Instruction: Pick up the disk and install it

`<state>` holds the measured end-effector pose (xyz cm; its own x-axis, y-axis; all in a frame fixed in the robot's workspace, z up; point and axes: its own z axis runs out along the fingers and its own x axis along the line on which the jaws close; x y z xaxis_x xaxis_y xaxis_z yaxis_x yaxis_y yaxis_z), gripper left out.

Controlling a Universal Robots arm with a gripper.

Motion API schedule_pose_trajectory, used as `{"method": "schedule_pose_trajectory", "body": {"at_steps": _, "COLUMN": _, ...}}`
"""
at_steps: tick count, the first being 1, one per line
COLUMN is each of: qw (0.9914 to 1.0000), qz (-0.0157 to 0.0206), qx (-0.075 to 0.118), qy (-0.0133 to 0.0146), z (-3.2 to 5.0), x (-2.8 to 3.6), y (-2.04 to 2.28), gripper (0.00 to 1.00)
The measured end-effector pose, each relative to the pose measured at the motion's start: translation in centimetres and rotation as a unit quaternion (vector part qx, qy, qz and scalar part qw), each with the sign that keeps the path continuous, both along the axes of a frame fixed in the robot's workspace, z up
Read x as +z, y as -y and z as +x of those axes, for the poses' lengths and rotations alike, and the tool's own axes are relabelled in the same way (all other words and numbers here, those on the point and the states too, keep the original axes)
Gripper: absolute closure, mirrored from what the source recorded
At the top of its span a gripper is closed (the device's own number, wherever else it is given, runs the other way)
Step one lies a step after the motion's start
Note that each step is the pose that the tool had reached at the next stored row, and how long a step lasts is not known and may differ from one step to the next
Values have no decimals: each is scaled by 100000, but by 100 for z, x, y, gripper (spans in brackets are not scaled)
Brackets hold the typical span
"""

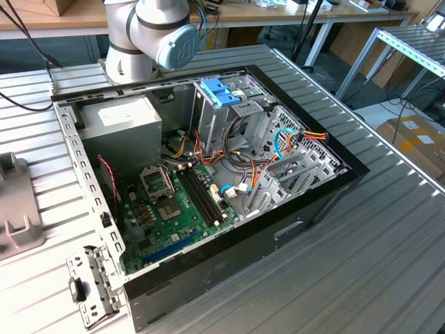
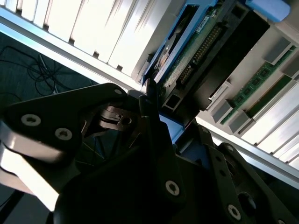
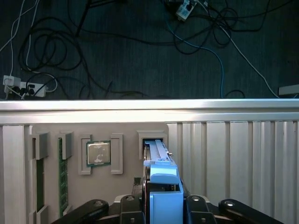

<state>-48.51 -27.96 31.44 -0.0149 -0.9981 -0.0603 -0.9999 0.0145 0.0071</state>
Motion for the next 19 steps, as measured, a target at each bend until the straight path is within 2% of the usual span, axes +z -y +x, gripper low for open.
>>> {"method": "schedule_pose_trajectory", "body": {"at_steps": 19, "qw": 100000, "qz": -1, "qx": 1, "qy": 1, "z": 0, "x": 139, "y": 0, "gripper": 63}}
